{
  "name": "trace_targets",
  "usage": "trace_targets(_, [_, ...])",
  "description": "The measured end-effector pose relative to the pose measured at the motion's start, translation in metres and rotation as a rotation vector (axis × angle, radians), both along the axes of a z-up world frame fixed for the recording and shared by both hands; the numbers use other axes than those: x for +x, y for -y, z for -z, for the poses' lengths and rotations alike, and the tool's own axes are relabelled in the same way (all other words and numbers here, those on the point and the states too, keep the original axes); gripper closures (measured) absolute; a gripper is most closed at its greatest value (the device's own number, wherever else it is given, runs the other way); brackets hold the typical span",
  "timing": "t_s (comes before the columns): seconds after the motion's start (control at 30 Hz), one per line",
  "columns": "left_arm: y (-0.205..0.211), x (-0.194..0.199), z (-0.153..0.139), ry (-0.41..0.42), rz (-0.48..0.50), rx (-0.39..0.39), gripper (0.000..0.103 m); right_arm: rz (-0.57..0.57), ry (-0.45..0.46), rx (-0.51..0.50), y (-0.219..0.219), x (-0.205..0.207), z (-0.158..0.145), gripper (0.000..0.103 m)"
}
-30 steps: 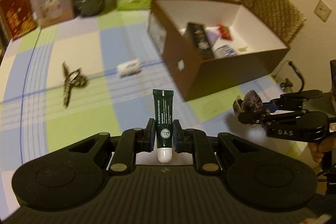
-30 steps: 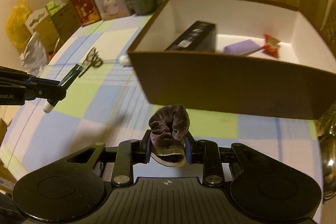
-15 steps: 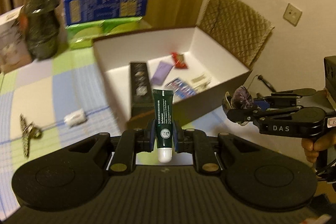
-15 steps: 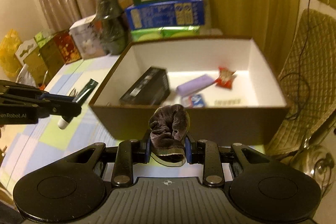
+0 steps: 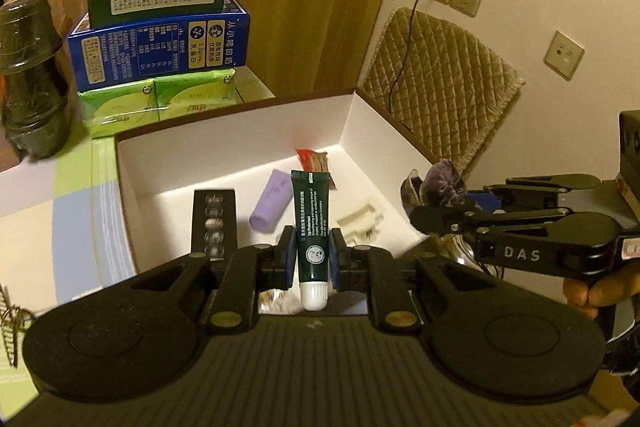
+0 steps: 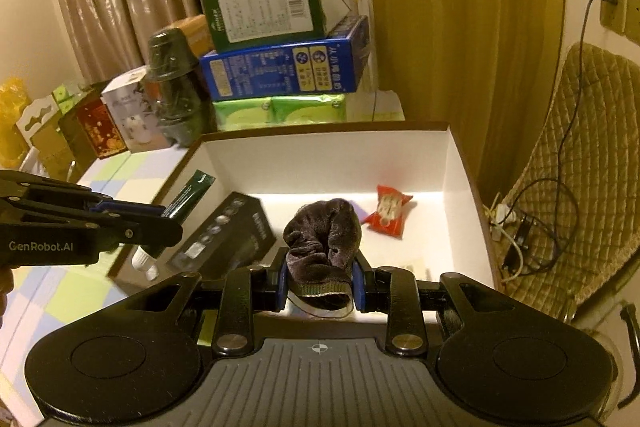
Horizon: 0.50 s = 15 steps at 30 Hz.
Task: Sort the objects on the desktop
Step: 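Open both tools to drop the scrunchie and green tube into the box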
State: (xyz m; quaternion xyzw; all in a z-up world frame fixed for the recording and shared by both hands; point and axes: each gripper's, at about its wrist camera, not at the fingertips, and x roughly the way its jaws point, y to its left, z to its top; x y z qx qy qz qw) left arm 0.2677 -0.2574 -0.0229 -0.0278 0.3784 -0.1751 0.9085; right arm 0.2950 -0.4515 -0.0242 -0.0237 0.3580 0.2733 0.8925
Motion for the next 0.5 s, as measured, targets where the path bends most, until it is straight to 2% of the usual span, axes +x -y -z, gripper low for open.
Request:
trace_targets(0.23, [0.012,0.043,0.014,-0.027,-0.044,0.045,0.090,-0.016,-0.023,-0.033,-0.008,0.046,0.013,0.076])
trace_targets(0.5, [0.013,0.086,0.035,-0.084,-0.093,0.063,0.090,-0.038,-0.058,-0.074,-0.020,0.092,0.031,0.076])
